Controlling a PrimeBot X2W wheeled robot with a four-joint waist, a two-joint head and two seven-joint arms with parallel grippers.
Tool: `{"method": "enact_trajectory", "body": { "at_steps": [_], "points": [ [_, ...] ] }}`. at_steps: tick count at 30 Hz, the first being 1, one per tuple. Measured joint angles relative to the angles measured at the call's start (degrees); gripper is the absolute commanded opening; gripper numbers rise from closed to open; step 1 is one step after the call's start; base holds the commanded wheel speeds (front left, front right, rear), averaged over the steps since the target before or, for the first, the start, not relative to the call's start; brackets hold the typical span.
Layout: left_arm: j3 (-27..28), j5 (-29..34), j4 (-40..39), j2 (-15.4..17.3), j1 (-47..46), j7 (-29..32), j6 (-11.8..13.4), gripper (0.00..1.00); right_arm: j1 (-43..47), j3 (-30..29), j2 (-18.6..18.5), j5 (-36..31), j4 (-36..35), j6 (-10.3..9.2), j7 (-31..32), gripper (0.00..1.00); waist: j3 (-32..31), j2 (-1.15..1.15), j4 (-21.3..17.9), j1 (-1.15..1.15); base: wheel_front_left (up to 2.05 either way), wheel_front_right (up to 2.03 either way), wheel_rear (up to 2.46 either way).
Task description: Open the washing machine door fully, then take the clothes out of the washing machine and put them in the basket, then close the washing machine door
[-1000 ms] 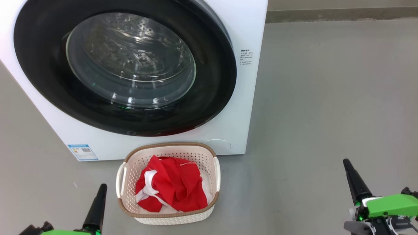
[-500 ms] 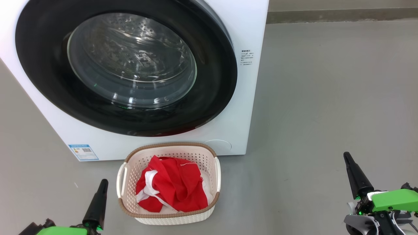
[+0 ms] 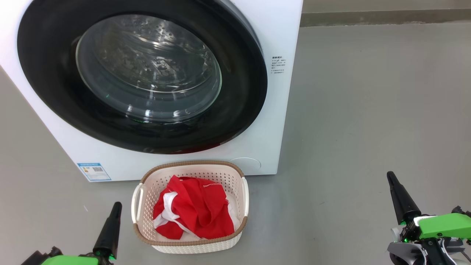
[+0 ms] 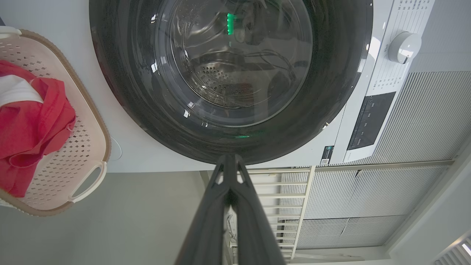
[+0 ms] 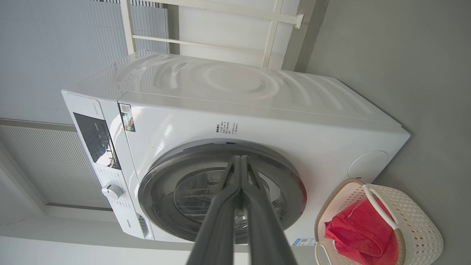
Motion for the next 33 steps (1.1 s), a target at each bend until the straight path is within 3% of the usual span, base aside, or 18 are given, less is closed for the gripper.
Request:
{"method": "enact_trajectory", "body": {
  "at_steps": [33],
  "points": [
    [0.01,0.00,0.01,-0.01,0.00,0.00,0.00,0.00,0.00,-0.19,0.12,0.00,0.00,0.00,0.01,0.00,0.00,0.00,0.00,0.00,0.00,0.00,0.00]
  ]
}}
